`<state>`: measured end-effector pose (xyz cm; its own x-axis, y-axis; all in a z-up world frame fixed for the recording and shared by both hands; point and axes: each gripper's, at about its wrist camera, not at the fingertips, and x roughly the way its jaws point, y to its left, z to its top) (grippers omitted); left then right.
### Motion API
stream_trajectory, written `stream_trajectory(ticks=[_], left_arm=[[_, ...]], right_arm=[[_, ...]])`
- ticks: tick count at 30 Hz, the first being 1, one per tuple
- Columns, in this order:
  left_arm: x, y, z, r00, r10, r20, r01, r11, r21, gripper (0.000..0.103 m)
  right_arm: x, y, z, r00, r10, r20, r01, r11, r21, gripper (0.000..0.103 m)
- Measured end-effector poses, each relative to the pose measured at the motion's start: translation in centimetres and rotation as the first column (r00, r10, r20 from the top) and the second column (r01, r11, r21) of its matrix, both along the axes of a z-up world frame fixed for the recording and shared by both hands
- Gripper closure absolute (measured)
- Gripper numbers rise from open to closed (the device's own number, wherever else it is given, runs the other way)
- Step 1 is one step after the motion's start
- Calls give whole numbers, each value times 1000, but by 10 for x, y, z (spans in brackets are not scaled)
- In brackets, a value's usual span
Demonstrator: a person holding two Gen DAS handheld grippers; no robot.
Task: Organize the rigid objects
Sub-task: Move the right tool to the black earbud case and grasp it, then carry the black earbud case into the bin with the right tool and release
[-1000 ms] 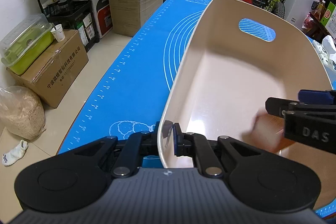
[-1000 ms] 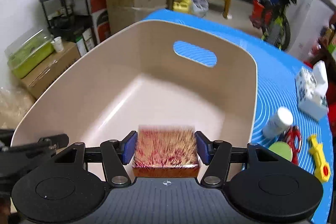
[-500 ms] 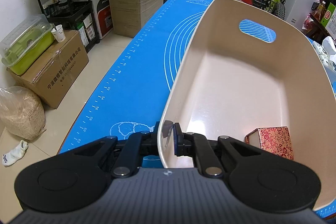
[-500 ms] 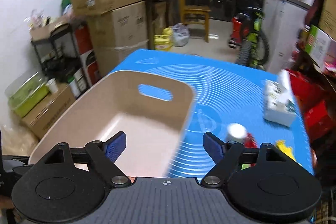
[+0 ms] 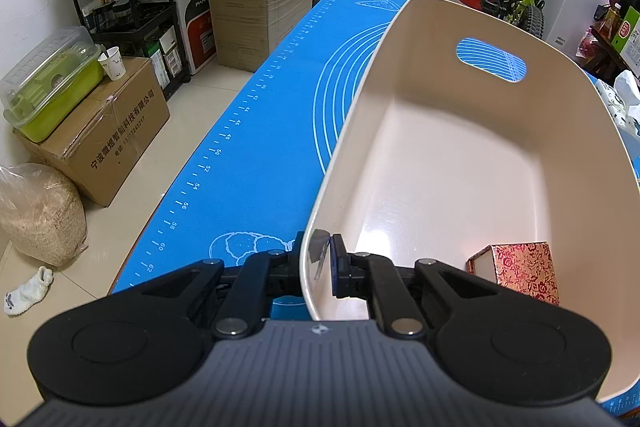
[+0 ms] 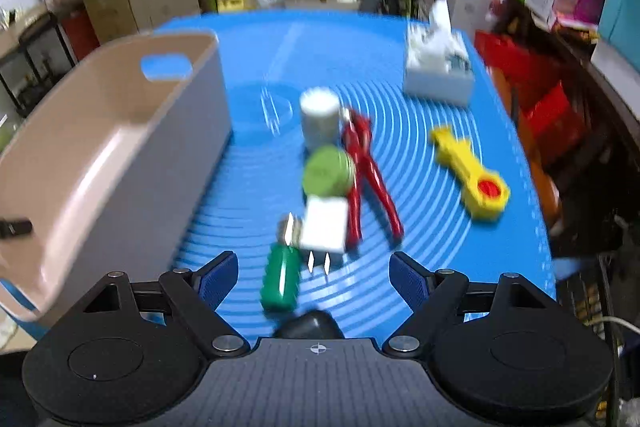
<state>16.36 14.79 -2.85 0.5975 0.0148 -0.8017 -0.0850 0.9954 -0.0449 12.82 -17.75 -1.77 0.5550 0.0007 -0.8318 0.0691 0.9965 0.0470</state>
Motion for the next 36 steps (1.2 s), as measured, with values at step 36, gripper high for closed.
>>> stream_trajectory(ticks=[36], left_arm=[[0, 0, -1, 1000, 1, 1, -1, 1000, 1, 90]], right_arm=[[-11, 5, -13, 1000, -18, 10, 18, 1000, 1, 45]])
